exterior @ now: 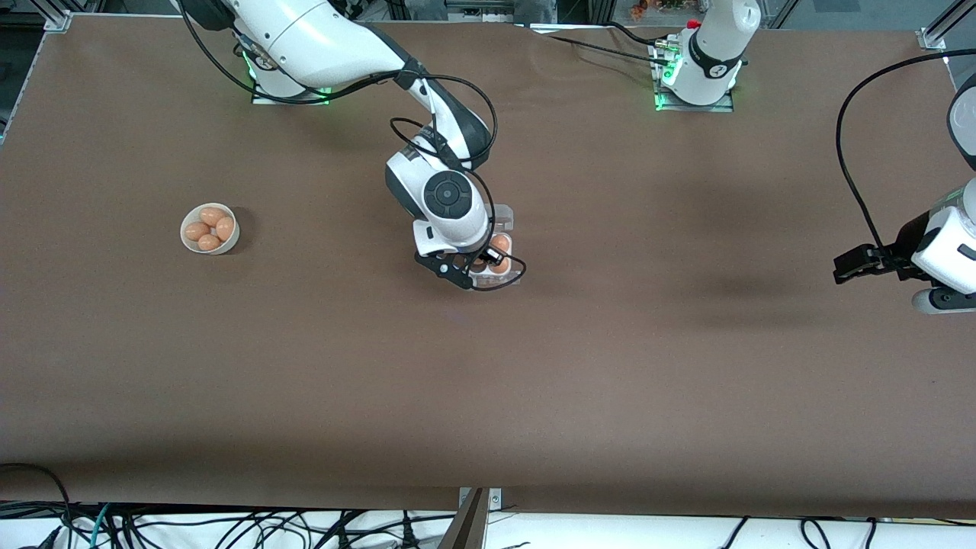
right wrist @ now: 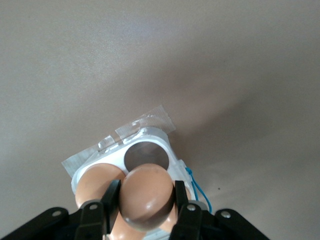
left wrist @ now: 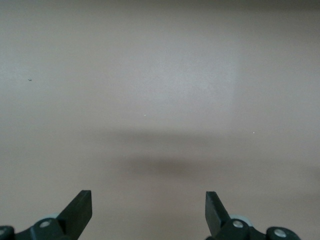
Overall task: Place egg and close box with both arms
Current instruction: 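Lower the egg into an empty cup and open the right gripper, then withdraw the right gripper while the left gripper reaches toward the egg box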
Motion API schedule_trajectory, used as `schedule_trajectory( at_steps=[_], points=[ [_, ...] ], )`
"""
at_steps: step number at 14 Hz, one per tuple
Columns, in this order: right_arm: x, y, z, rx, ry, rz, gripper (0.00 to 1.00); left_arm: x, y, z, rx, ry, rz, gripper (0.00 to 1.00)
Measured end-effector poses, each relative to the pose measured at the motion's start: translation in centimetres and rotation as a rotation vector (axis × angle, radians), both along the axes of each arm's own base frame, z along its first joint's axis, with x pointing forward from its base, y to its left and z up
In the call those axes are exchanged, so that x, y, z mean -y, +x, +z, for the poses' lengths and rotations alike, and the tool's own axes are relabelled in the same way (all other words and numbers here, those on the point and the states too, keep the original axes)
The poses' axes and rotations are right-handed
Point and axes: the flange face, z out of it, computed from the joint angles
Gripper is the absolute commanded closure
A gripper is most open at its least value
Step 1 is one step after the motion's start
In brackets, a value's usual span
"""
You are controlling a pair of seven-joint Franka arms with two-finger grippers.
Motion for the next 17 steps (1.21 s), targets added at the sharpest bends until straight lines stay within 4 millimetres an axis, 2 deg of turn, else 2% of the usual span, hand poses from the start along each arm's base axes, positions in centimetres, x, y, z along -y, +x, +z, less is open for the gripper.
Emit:
schedule_trajectory(
  at_steps=[2, 3, 4, 5, 7, 10, 13, 15, 16, 17],
  points=[
    [0.0, 0.0, -0.1, 0.0, 0.0, 0.0, 0.68, 0.0, 0.0, 0.0, 0.0, 0.0, 0.0, 0.0],
    [0.0, 0.0, -0.1, 0.0, 0.0, 0.0, 0.56, 0.0, 0.0, 0.0, 0.0, 0.0, 0.0, 0.0],
    [0.0, 0.0, -0.1, 0.0, 0.0, 0.0, 0.38, 0.0, 0.0, 0.0, 0.0, 0.0, 0.0, 0.0],
    [0.0, 0.0, -0.1, 0.0, 0.0, 0.0, 0.13, 0.0, 0.0, 0.0, 0.001, 0.0, 0.0, 0.0],
    [0.0, 0.0, -0.1, -0.001, -0.001, 0.0, 0.01, 0.0, 0.0, 0.2, 0.004, 0.0, 0.0, 0.0],
    [0.0, 0.1, 0.0, 0.001, 0.001, 0.0, 0.01, 0.0, 0.2, 0.7, 0.014, 0.001, -0.001, 0.0],
    [0.2, 1.1, 0.9, 0.023, 0.011, 0.002, 0.0, 0.3, 0.2, 0.5, 0.011, 0.0, -0.006, 0.0],
    [1.3, 2.6, 1.5, 0.049, 0.012, 0.025, 0.0, 1.7, 0.1, 0.3, -0.007, -0.006, -0.028, 0.0],
    [2.5, 3.9, 1.8, 0.064, 0.01, 0.041, 0.0, 3.0, 0.1, 0.1, -0.021, -0.012, -0.049, 0.0],
    [3.9, 5.2, 2.1, 0.076, 0.011, 0.059, 0.0, 4.6, -0.1, -0.1, -0.039, -0.019, -0.067, 0.08]
  ],
)
